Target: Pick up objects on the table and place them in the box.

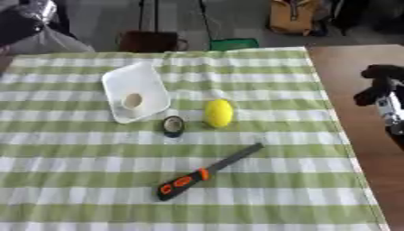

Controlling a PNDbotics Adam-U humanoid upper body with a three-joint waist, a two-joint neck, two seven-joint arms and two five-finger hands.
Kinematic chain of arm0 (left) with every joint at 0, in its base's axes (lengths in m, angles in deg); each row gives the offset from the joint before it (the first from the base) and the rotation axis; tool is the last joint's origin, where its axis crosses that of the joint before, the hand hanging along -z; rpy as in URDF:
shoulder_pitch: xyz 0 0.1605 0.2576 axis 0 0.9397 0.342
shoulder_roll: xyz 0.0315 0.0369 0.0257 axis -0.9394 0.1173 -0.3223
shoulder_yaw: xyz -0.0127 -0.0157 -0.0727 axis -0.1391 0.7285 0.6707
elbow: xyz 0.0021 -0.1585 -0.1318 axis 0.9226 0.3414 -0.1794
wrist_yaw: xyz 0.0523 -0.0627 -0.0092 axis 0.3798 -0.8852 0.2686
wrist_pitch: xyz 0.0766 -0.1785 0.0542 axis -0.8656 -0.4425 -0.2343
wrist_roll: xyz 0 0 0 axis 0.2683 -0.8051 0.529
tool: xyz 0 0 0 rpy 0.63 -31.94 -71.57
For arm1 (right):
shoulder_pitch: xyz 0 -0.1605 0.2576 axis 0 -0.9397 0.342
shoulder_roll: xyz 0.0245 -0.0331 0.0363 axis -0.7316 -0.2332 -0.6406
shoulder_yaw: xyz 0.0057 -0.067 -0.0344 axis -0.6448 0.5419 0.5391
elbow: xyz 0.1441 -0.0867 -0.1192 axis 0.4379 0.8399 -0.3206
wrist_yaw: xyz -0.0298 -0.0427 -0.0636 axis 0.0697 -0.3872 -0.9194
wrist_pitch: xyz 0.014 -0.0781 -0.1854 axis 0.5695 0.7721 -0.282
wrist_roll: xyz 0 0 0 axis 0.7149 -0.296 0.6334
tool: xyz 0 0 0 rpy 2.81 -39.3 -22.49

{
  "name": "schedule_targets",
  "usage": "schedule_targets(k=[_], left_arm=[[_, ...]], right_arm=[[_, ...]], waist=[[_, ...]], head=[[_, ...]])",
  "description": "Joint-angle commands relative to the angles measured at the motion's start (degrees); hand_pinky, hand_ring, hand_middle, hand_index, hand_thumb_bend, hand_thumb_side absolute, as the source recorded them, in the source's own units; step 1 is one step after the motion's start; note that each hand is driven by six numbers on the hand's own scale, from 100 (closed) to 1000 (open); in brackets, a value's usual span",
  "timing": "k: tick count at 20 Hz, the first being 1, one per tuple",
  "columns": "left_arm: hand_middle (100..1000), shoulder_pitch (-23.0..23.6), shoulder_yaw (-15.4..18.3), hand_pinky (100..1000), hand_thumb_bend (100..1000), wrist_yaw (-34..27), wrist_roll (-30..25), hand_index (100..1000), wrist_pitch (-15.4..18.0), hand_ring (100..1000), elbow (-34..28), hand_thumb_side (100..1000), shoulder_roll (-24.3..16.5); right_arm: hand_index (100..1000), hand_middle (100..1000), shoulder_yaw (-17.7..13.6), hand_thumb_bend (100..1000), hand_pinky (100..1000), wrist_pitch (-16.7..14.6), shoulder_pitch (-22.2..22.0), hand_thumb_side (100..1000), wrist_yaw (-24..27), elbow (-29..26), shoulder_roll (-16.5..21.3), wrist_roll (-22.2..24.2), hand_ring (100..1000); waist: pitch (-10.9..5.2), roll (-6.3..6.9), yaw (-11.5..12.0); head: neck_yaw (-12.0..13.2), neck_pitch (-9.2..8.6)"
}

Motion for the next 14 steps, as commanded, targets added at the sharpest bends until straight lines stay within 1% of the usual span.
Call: schedule_targets(k=[1, 3, 4, 6, 14], left_arm=[[662, 3.0, 3.4, 540, 461, -9.4, 1.0, 783, 1.4, 678, -6.2, 748, -1.5], [665, 6.6, 4.9, 540, 467, -12.7, 1.7, 789, 1.7, 680, -8.8, 764, -0.9], [663, 7.8, 5.3, 538, 462, -13.7, 1.7, 790, 1.6, 679, -9.6, 780, -0.8], [663, 9.3, 5.8, 537, 458, -14.7, 1.6, 791, 1.4, 679, -10.6, 785, -0.7], [661, 10.9, 6.1, 532, 437, -15.0, 1.1, 791, 0.8, 678, -11.0, 808, -0.2]], right_arm=[[775, 709, -0.8, 200, 583, -0.1, 0.2, 617, 0.0, -1.3, 0.9, -0.3, 577], [775, 709, -0.9, 200, 583, -0.2, 0.2, 616, 0.0, -1.3, 1.0, -0.4, 577], [774, 709, -0.9, 199, 583, -0.2, 0.2, 616, 0.0, -1.3, 1.0, -0.5, 577], [774, 709, -1.0, 199, 583, -0.1, 0.1, 616, 0.0, -1.3, 1.0, -0.6, 577], [775, 709, -0.9, 199, 583, -0.2, 0.0, 616, 0.0, -1.3, 1.0, -0.4, 576]], waist=[[-1.15, -0.24, 0.4], [-1.25, -0.33, 0.9], [-1.28, -0.34, 0.9], [-1.36, -0.42, 1.0], [-1.43, -0.48, 1.3]], head=[[-0.4, -0.36], [-0.6, -0.15], [-0.7, -0.16], [-0.8, -0.11], [-0.5, 0.14]])
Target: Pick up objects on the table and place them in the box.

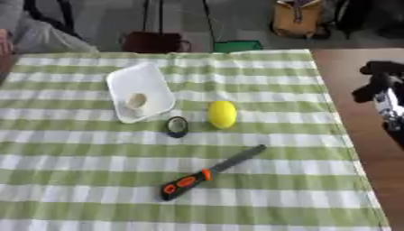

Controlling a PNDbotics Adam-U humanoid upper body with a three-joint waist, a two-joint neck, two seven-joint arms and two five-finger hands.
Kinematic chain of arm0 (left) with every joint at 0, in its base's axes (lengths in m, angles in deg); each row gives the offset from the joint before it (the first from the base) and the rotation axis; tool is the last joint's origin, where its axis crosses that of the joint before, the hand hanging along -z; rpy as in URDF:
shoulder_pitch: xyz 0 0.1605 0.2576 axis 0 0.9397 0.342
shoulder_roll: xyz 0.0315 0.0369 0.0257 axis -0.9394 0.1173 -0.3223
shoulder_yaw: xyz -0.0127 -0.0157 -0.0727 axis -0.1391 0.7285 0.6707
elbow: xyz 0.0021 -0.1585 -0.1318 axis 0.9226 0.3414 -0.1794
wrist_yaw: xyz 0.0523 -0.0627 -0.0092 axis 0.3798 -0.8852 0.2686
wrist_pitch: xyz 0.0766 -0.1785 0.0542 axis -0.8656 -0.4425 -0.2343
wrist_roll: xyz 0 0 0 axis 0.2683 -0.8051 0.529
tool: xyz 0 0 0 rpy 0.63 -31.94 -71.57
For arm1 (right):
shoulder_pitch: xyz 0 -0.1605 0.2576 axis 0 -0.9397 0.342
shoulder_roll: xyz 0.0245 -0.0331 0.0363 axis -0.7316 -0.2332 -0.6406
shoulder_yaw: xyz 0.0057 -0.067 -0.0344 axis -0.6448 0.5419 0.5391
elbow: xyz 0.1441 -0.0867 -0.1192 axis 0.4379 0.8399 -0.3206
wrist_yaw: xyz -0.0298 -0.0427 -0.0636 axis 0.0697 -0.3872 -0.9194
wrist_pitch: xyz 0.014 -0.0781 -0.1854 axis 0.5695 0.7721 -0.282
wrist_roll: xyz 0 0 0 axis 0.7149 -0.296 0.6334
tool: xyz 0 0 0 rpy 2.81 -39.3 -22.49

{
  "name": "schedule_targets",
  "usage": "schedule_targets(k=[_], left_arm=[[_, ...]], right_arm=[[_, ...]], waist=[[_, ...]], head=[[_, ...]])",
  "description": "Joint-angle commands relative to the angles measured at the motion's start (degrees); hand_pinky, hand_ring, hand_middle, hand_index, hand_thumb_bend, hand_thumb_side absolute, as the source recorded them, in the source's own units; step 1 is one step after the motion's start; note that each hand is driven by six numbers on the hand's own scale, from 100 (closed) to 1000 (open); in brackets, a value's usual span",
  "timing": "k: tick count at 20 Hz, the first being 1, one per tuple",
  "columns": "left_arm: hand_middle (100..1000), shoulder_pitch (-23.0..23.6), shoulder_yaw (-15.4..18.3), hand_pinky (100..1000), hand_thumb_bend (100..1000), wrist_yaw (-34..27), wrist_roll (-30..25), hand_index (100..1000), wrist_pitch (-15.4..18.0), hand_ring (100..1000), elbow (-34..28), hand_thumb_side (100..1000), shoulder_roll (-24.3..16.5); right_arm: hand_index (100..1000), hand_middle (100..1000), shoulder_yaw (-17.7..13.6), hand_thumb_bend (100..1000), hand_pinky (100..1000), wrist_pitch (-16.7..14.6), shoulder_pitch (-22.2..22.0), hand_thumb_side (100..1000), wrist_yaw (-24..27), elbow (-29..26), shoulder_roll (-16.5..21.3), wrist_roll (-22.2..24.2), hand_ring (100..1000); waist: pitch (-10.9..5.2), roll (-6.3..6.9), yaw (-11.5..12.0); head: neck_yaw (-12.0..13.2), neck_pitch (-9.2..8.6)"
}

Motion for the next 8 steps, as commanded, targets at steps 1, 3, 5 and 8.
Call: schedule_targets(k=[1, 3, 5, 8], left_arm=[[661, -0.1, 0.8, 532, 437, -0.2, 0.1, 791, -0.2, 678, -0.8, 808, -0.7], [661, 0.1, 0.9, 531, 431, 0.0, 0.2, 793, -0.2, 678, -0.8, 813, -0.5], [662, 0.2, 0.9, 532, 431, 0.0, 0.3, 793, -0.2, 678, -0.8, 813, -0.4], [661, 0.2, 1.0, 532, 430, 0.1, 0.3, 791, -0.2, 679, -0.9, 812, -0.2]], right_arm=[[775, 709, -0.6, 199, 583, 0.0, 0.1, 616, 0.0, -1.3, 1.0, -0.1, 576], [776, 709, -0.6, 199, 583, 0.0, 0.0, 616, -0.1, -1.3, 1.0, -0.1, 576], [776, 709, -0.6, 161, 584, 0.0, 0.0, 621, -0.2, -1.3, 1.0, -0.1, 576], [776, 708, -0.6, 200, 584, 0.0, 0.0, 616, -0.2, -1.3, 0.9, -0.1, 576]], waist=[[-1.04, -0.10, 0.1], [-0.97, -0.11, 0.2], [-0.95, -0.09, 0.2], [-0.86, -0.04, 0.3]], head=[[0.0, 0.04], [0.1, 0.24], [0.0, 0.33], [-0.2, 0.44]])
